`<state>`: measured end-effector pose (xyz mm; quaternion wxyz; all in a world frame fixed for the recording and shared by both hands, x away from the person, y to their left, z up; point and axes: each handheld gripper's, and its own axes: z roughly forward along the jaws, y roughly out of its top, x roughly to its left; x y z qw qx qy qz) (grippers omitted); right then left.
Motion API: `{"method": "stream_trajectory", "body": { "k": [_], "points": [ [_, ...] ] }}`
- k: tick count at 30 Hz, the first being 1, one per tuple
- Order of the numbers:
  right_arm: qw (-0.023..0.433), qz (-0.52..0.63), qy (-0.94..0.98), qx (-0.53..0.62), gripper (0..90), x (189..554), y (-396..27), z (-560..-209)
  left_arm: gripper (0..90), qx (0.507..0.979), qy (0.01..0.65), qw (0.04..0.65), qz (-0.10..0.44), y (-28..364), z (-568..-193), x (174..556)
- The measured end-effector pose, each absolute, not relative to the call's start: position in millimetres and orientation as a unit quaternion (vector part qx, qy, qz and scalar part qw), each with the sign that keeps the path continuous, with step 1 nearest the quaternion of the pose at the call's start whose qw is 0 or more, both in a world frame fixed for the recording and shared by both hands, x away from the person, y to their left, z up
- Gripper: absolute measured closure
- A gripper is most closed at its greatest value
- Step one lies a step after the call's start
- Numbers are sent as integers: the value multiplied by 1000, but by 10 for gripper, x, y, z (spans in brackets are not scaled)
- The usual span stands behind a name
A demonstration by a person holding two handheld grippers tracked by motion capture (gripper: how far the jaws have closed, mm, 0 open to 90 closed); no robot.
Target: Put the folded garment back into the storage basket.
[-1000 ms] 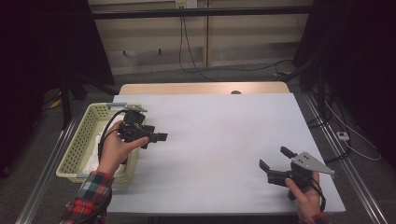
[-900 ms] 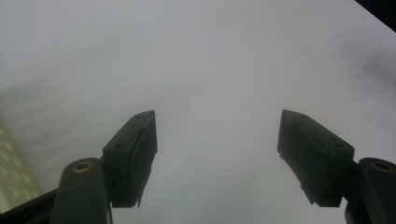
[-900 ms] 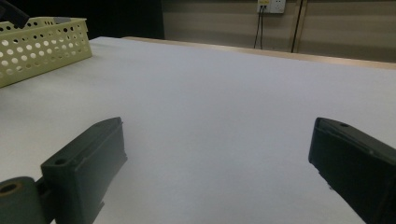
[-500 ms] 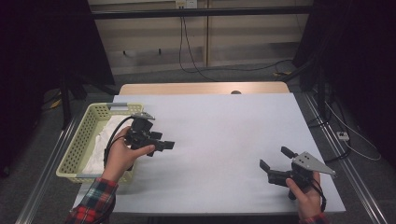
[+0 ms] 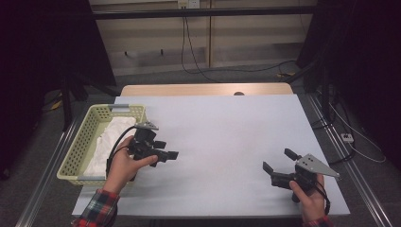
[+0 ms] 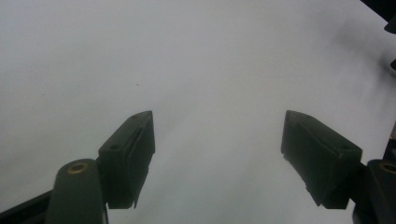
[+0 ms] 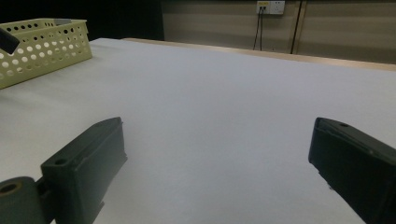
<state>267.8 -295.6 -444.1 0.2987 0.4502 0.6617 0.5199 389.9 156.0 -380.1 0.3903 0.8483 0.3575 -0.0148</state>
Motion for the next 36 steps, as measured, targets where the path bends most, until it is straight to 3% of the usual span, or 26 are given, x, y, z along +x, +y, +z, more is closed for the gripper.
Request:
{"method": "stream_trajectory", "body": {
  "k": [36],
  "points": [
    [299, 520, 664, 448, 40, 2675, -2952, -4440, 217, 845, 351, 402, -24, 1605, -4155, 3636]
  ]
}}
